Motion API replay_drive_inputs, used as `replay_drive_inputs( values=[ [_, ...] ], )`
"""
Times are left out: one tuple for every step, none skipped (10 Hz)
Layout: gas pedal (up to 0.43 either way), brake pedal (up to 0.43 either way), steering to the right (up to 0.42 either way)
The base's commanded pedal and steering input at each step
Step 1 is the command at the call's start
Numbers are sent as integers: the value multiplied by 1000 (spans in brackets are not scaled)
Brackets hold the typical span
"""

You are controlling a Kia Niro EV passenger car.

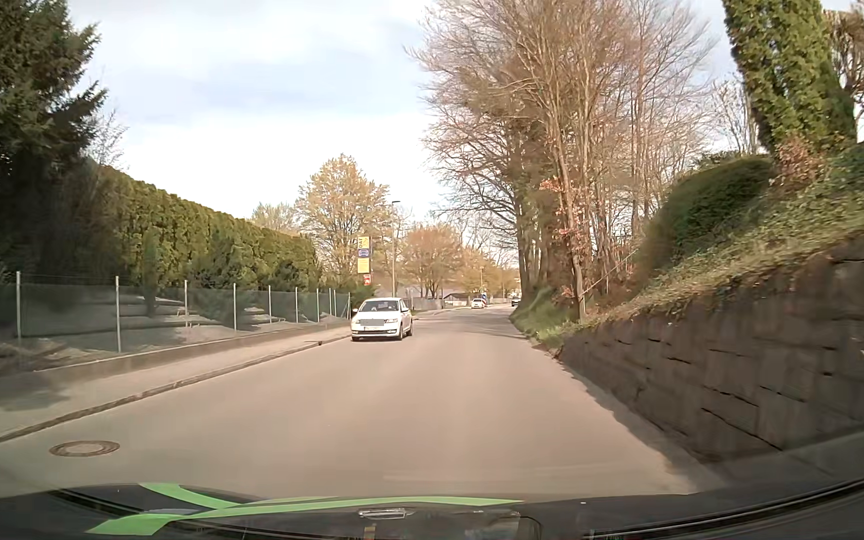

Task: Follow the waypoints while adhering to traffic rules and regulations

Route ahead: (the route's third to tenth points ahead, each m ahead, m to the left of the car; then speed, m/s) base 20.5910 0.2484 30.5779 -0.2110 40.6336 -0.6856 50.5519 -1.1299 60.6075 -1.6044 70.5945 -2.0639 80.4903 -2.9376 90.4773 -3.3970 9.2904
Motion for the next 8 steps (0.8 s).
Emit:
replay_drive_inputs(
  values=[
    [0,0,-2],
    [0,0,-2],
    [0,0,-2],
    [0,0,-2],
    [0,0,-2],
    [0,0,-2],
    [0,0,-1],
    [0,0,-1]
  ],
)
